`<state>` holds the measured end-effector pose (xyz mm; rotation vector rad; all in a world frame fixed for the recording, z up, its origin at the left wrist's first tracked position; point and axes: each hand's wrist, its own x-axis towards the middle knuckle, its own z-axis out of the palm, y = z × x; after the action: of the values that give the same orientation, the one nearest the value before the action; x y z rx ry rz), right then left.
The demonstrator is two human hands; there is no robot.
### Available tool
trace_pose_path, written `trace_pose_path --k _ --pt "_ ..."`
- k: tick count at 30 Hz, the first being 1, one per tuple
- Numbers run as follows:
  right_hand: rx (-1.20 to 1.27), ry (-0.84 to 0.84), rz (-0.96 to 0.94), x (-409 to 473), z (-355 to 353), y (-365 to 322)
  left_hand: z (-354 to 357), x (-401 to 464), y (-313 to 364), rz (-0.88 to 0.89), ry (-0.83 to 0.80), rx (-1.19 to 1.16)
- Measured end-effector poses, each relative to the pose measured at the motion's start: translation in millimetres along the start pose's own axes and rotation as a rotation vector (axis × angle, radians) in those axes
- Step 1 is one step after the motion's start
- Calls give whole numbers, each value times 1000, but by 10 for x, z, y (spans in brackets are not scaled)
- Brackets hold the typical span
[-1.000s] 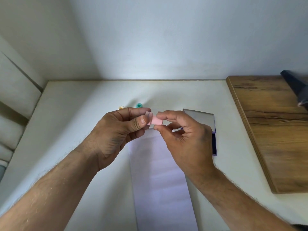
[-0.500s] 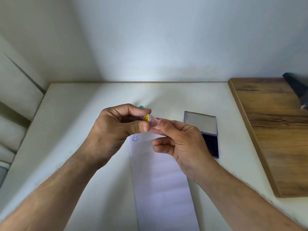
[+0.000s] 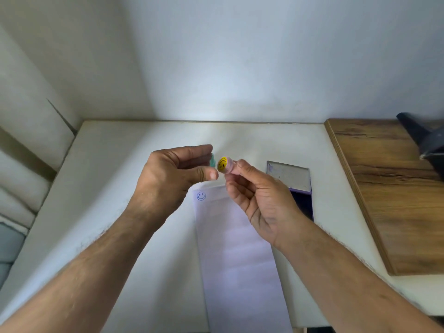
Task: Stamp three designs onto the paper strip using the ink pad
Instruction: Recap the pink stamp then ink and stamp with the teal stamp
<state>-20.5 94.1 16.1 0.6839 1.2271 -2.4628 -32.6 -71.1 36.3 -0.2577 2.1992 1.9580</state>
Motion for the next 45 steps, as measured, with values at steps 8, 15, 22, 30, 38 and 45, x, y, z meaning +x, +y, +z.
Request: trace_pose_path --k 8,15,22,30,38,45 --pt "-1214 363 -711 404 65 -96 -125 10 -32 -11 131 66" --pt "-1606 384 -686 594 189 -66 -170 43 -11 24 167 13" --pt "-1802 244 -978 503 256 -14 -160 56 -37 23 180 -9" --pt "-1959 152 -1030 591 268 190 -153 38 -69 13 162 36" --pt "-1404 243 -685 366 229 188 -147 7 -101 -7 141 129" --pt "-560 188 -246 -60 262 123 -65 -128 -38 6 -43 264"
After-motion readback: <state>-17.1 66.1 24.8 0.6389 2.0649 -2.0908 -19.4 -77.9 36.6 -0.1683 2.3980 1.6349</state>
